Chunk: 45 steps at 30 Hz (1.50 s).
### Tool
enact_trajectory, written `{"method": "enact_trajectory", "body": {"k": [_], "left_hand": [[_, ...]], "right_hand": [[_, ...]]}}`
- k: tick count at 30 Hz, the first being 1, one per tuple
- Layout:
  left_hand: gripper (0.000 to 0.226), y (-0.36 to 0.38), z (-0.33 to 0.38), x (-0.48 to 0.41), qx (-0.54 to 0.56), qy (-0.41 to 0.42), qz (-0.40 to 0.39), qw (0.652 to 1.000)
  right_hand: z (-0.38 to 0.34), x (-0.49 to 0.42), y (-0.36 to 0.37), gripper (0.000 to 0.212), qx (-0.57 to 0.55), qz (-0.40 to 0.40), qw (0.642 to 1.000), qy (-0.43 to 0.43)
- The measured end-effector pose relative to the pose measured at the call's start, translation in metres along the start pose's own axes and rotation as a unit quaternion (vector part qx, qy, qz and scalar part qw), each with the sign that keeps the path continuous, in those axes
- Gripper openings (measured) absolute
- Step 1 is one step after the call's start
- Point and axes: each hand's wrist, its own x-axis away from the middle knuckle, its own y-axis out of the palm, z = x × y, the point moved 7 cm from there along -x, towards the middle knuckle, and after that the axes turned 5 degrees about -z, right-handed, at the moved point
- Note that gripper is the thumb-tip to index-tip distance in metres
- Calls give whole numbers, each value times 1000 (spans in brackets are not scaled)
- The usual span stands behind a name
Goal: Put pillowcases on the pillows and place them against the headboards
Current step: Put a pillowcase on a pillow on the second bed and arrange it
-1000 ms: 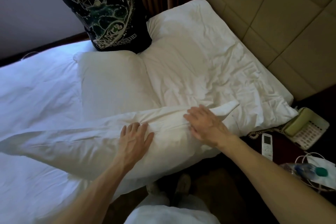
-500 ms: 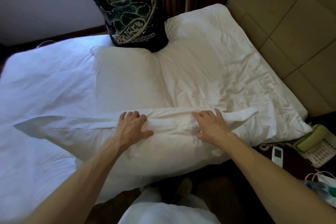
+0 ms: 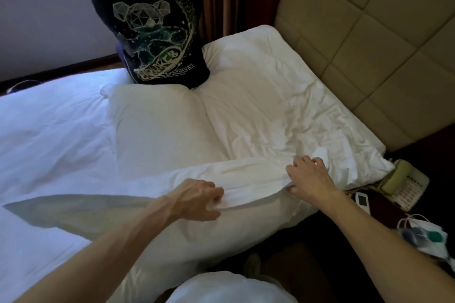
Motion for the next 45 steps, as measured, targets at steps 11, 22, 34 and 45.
{"method": "enact_trajectory", "body": {"k": [11,22,34,45], "left_hand": [[74,-3,30,-89,-19,-31,81,996],[82,26,28,-85,31,-72,18,997],[82,26,19,-89,50,-92,9,994],[83,25,15,-91,54,-107,24,993]], "right_hand": [[41,47,36,44,-152,-14,982,108],[98,35,28,25,-185,25,944,271],[141,55,49,10,-156,102,953,239],[69,24,-14,32,-228,205,952,14]]}}
